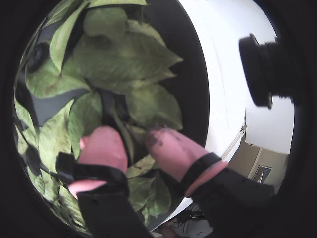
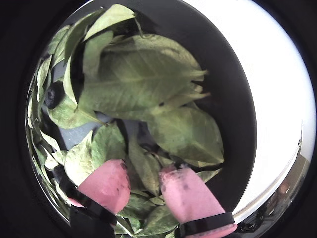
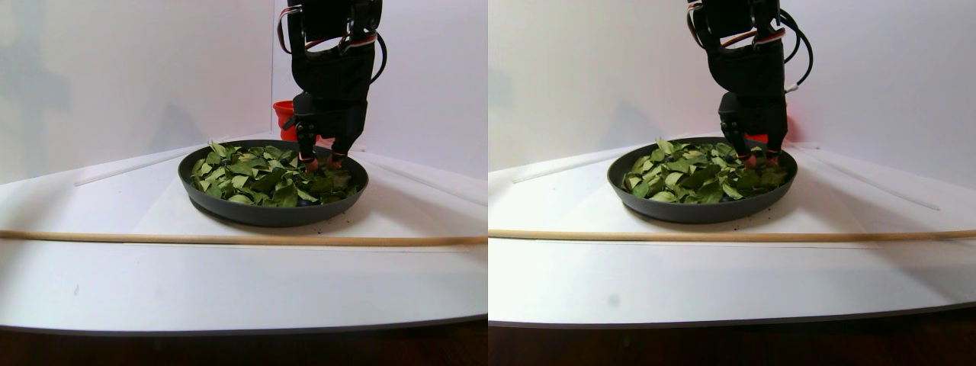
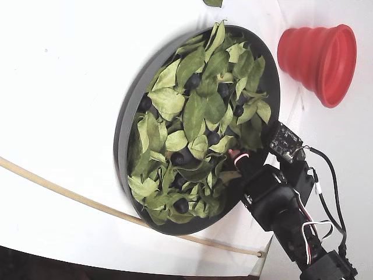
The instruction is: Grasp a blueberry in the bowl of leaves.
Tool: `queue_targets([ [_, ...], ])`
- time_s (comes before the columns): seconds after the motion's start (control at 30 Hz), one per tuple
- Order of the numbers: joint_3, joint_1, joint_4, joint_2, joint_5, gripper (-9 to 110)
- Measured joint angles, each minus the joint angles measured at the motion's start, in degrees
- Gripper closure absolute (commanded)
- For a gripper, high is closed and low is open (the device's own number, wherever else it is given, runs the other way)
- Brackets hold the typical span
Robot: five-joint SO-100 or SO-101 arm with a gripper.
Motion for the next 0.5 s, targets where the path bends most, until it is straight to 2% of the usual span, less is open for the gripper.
queue_targets([
  [0.5,0.9,-0.6,2.5,4.7,0.0,91],
])
